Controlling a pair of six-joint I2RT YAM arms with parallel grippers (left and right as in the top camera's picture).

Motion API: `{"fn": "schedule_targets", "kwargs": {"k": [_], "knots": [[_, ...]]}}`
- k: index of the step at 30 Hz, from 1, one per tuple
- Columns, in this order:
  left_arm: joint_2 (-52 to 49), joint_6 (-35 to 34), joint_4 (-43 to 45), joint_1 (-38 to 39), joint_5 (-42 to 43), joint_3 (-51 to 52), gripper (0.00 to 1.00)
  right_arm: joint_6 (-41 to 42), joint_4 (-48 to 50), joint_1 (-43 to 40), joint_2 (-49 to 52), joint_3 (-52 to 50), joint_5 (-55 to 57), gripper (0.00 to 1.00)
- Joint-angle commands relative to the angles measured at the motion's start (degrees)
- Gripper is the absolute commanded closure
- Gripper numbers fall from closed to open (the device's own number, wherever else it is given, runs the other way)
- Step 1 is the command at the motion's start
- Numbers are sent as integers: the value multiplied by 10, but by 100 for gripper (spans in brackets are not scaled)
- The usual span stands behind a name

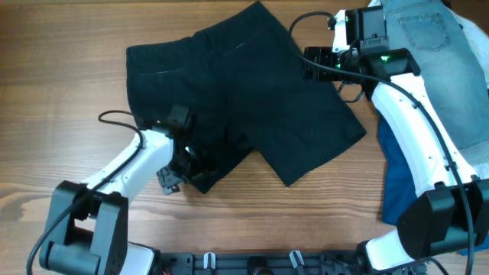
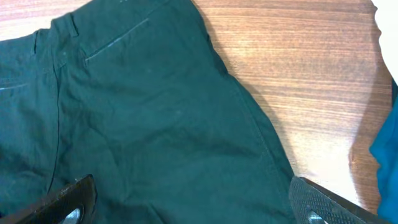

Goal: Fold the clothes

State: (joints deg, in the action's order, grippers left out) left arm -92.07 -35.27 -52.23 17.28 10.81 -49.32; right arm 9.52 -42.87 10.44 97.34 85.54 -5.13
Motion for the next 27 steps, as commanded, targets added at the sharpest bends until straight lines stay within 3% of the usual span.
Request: {"fn": "schedule_targets", "kwargs": {"k": [1, 2, 4, 9, 10, 11, 12, 17, 25, 26, 27], "knots": [[-4, -27, 40, 3, 2, 20, 56, -5, -5, 0, 7, -2, -9, 0], [-5, -27, 63, 3, 2, 26, 43, -5, -5, 0, 7, -2, -9, 0], [-6, -28, 85, 3, 2, 31, 35, -5, -5, 0, 7, -2, -9, 0], [-6, -27, 90, 3, 2, 34, 38, -5, -14, 0, 7, -2, -9, 0], [-7, -27, 87, 3, 0, 34, 56, -5, -14, 0, 7, -2, -9, 0], [-7, -26, 83, 2, -3, 34, 92, -5, -14, 0, 7, -2, -9, 0], [-7, -27, 79, 1, -4, 34, 96, -5, -15, 0, 7, -2, -9, 0], [9, -21, -7, -57, -9, 29, 96, -5, -16, 0, 7, -2, -9, 0], [132, 43, -161, -178, 43, 3, 96, -4, -11, 0, 12, -2, -9, 0], [146, 55, -171, -181, 46, 3, 95, -4, -10, 0, 16, -2, -9, 0], [158, 64, -176, -181, 46, 3, 82, -4, -9, 0, 20, -2, -9, 0]]}}
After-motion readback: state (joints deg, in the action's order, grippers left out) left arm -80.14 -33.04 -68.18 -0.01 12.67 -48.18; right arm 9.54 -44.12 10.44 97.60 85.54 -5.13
